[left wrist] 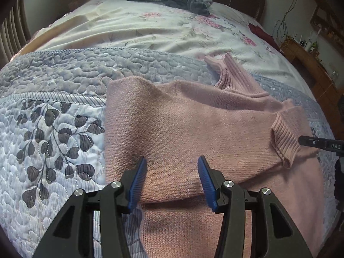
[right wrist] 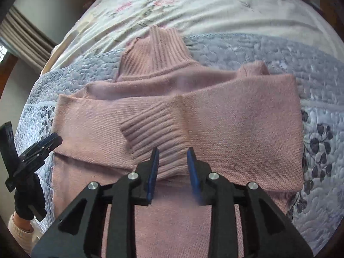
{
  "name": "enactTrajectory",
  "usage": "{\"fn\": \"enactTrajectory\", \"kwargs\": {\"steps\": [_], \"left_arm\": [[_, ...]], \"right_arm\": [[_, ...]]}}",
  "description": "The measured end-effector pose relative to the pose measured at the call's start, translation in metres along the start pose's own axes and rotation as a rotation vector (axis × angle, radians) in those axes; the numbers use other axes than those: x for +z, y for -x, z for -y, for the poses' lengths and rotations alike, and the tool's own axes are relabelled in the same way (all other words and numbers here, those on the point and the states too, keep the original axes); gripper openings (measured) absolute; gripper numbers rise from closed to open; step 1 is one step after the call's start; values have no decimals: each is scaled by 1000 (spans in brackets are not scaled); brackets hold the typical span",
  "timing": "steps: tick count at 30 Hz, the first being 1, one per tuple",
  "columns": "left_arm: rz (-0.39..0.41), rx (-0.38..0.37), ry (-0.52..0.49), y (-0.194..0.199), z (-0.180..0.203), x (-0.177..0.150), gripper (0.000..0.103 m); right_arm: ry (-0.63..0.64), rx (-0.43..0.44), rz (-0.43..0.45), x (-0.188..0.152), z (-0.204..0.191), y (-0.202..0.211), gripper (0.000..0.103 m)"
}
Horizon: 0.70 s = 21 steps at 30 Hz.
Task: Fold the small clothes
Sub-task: 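Grasp the folded cuff with the right tool, adjust it, release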
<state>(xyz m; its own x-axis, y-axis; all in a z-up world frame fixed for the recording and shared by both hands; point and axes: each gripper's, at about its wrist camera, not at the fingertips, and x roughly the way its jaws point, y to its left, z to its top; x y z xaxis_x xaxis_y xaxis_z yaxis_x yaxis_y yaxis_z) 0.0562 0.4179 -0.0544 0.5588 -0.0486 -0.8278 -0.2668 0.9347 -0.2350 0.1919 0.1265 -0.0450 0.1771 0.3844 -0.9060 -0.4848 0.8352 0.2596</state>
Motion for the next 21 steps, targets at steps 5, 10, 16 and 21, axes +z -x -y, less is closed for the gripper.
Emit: {"fn": "enactTrajectory", "kwargs": {"steps": [5,10,16,21], "left_arm": [[1,-15,-25,-3,16,13,52],[-50,-9,-27,-27,20,13,52],[-59,-13,-28,-38,15,9,53],[-58,-22,-37,-37,14,8,54]], "right_arm": [[146,-19,-67,2,-45,-20,53],[176,-173,-134,2,-53,-64,58],[143,-168,-113,6,-28,-54,8],[-46,5,-65,10,35,-9,8]]}}
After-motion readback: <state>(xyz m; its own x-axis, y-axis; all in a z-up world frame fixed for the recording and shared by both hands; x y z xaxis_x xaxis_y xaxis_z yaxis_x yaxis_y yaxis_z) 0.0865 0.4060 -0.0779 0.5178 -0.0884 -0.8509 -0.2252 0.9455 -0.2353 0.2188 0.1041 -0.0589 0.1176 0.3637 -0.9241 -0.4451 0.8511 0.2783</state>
